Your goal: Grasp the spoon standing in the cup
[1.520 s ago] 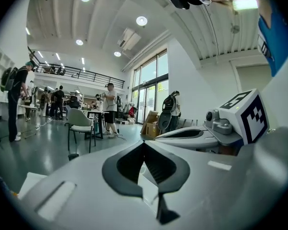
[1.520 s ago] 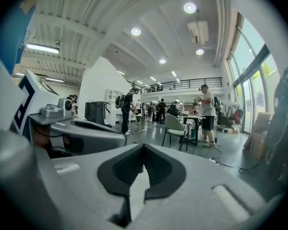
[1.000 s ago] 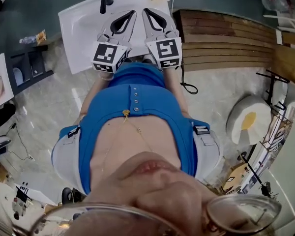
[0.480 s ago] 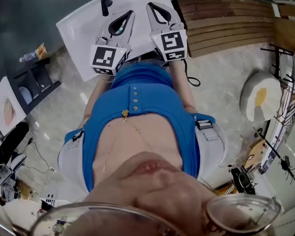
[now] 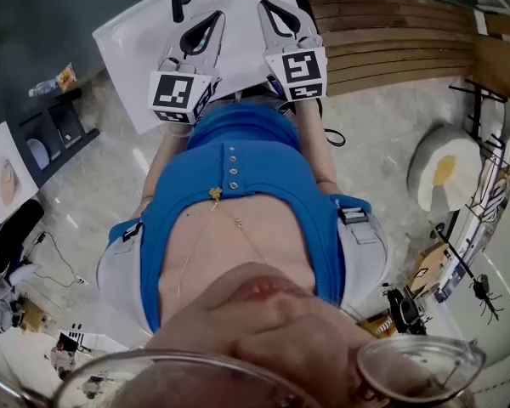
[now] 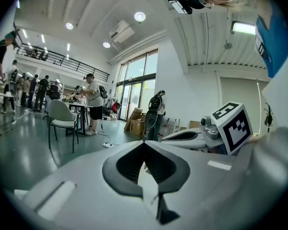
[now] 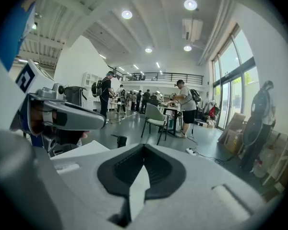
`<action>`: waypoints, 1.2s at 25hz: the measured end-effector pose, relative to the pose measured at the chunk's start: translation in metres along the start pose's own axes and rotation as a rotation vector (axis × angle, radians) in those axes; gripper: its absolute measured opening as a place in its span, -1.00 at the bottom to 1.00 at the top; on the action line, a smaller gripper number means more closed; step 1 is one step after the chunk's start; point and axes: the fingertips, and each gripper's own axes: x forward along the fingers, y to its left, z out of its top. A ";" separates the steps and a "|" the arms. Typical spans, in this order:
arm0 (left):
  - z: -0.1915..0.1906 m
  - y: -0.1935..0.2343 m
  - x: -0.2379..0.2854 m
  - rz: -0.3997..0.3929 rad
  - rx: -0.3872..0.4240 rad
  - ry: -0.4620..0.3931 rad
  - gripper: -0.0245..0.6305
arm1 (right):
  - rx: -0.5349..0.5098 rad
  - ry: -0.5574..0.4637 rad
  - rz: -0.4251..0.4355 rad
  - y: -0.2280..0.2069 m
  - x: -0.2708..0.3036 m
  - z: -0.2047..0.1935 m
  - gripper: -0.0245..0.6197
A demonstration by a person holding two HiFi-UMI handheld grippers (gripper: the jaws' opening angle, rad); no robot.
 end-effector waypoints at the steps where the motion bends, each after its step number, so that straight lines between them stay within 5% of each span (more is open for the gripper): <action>1: 0.000 0.000 0.001 0.010 -0.002 0.000 -0.93 | -0.002 0.001 0.007 -0.003 0.000 -0.001 -0.92; 12: 0.004 -0.002 0.010 0.082 0.005 0.020 -0.93 | -0.040 0.003 0.045 -0.028 -0.001 -0.009 -0.92; 30: 0.002 -0.017 0.012 0.090 0.022 0.019 -0.93 | -0.045 -0.008 0.091 -0.028 -0.001 -0.015 -0.92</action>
